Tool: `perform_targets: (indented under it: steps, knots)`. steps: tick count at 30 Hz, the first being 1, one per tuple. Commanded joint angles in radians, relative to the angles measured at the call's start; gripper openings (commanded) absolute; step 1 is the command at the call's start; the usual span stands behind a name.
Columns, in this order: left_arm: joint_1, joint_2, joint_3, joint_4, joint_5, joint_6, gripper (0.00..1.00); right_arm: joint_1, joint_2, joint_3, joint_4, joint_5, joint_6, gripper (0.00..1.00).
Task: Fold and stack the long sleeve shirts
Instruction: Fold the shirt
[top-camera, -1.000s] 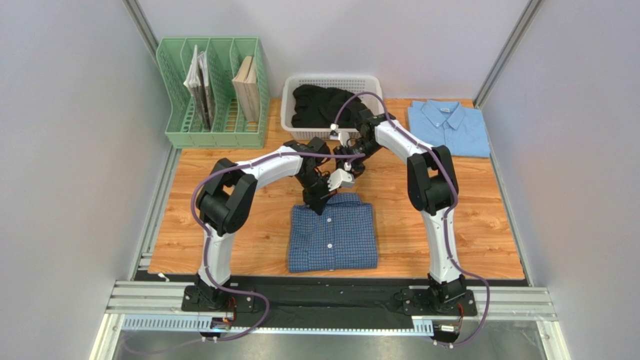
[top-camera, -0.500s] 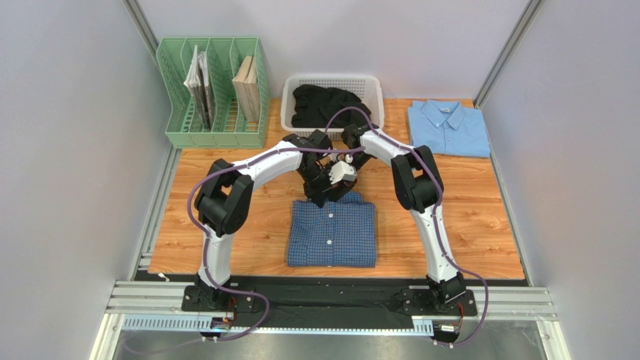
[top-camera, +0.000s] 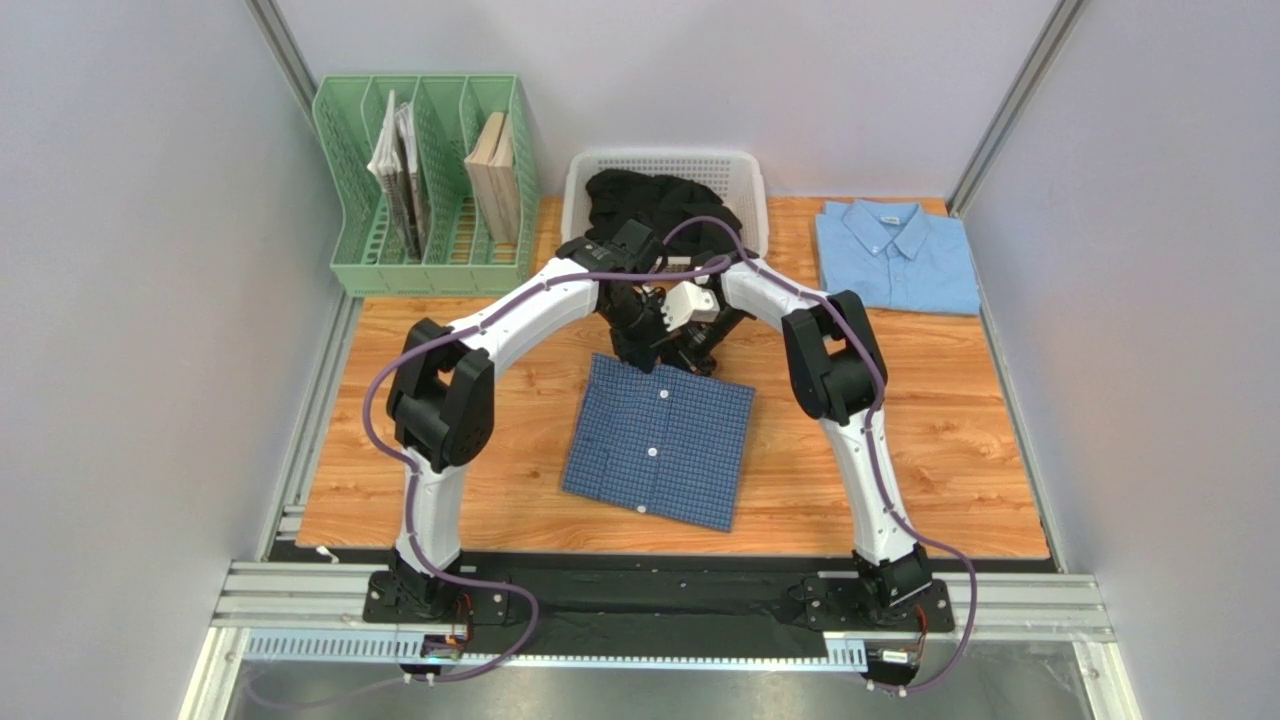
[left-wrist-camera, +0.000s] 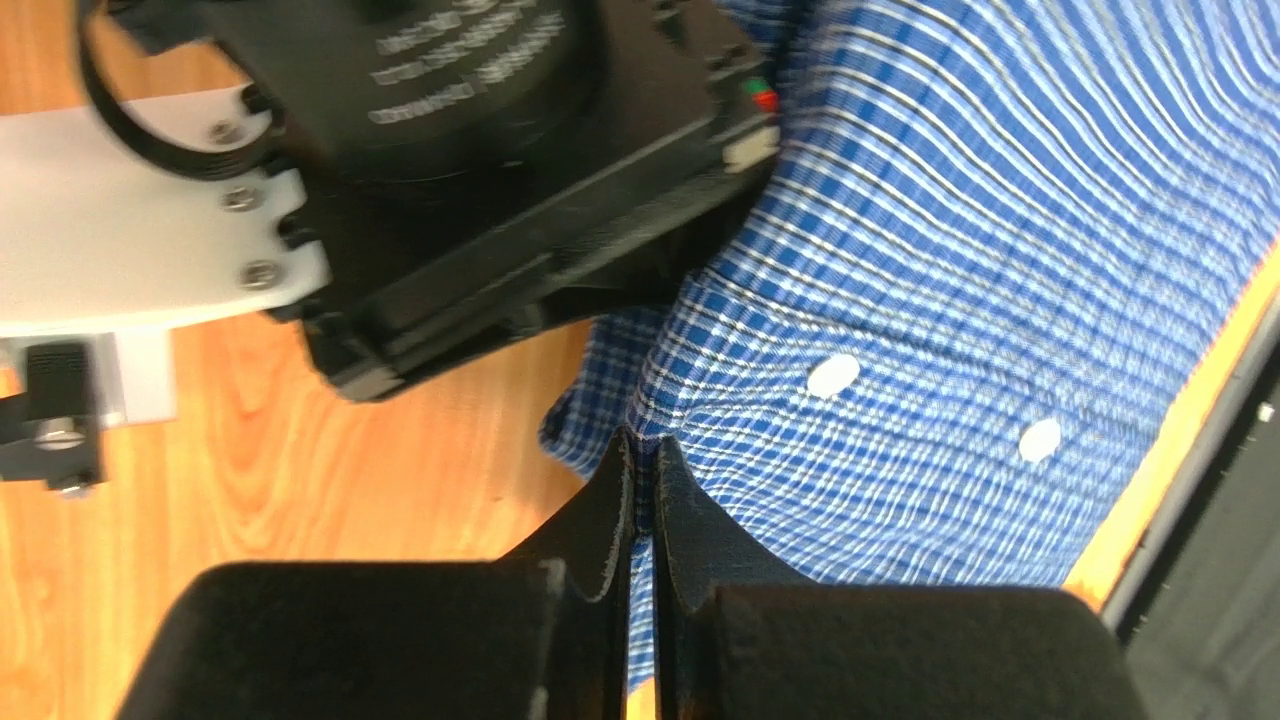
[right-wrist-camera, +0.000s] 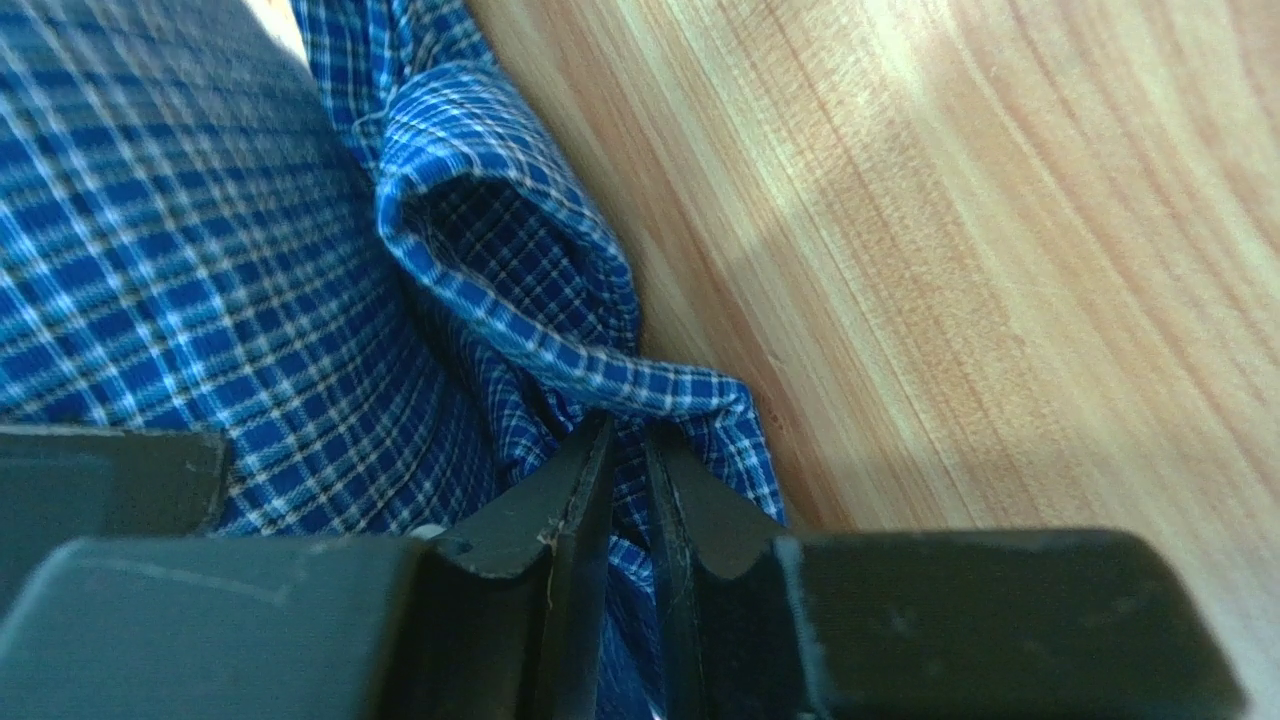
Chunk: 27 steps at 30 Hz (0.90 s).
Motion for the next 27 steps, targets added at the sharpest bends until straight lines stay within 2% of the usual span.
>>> perform_targets:
  steps: [1,4,5,7,11,12,14,16,17,21,27]
  knots:
    - [0.018,0.047,0.031,0.04,-0.037,0.012,0.0,-0.004,-0.017,0.03,-0.011,0.029,-0.042,0.23]
    - [0.019,0.06,0.01,0.048,-0.037,0.014,0.0,-0.011,-0.033,0.069,-0.03,0.052,-0.042,0.25]
    - [0.026,0.057,0.002,0.056,-0.039,0.013,0.04,-0.017,-0.04,0.08,-0.034,0.065,-0.042,0.27]
    - [0.033,0.032,-0.015,0.074,-0.028,-0.001,0.14,-0.024,-0.063,0.096,-0.041,0.101,-0.045,0.31]
    - [0.097,-0.063,0.001,0.079,0.079,-0.027,0.5,-0.063,-0.106,0.149,-0.091,0.156,-0.058,0.42]
    - [0.108,-0.083,0.008,0.065,0.137,-0.018,0.53,-0.077,-0.12,0.156,-0.103,0.164,-0.061,0.48]
    - [0.134,-0.127,0.005,0.013,0.171,0.005,0.6,-0.109,-0.171,0.154,-0.123,0.167,-0.062,0.54]
    - [0.153,-0.157,-0.012,-0.021,0.226,0.032,0.62,-0.132,-0.207,0.131,-0.131,0.162,-0.062,0.6]
    - [0.167,-0.161,-0.034,-0.024,0.234,0.04,0.66,-0.152,-0.245,0.119,-0.133,0.161,-0.065,0.62]
    - [0.208,-0.109,-0.038,-0.096,0.327,0.071,0.73,-0.182,-0.315,0.027,-0.139,0.15,-0.097,0.73]
    - [0.283,-0.03,-0.042,-0.061,0.377,0.039,0.79,-0.183,-0.344,-0.119,-0.081,0.153,-0.092,0.86]
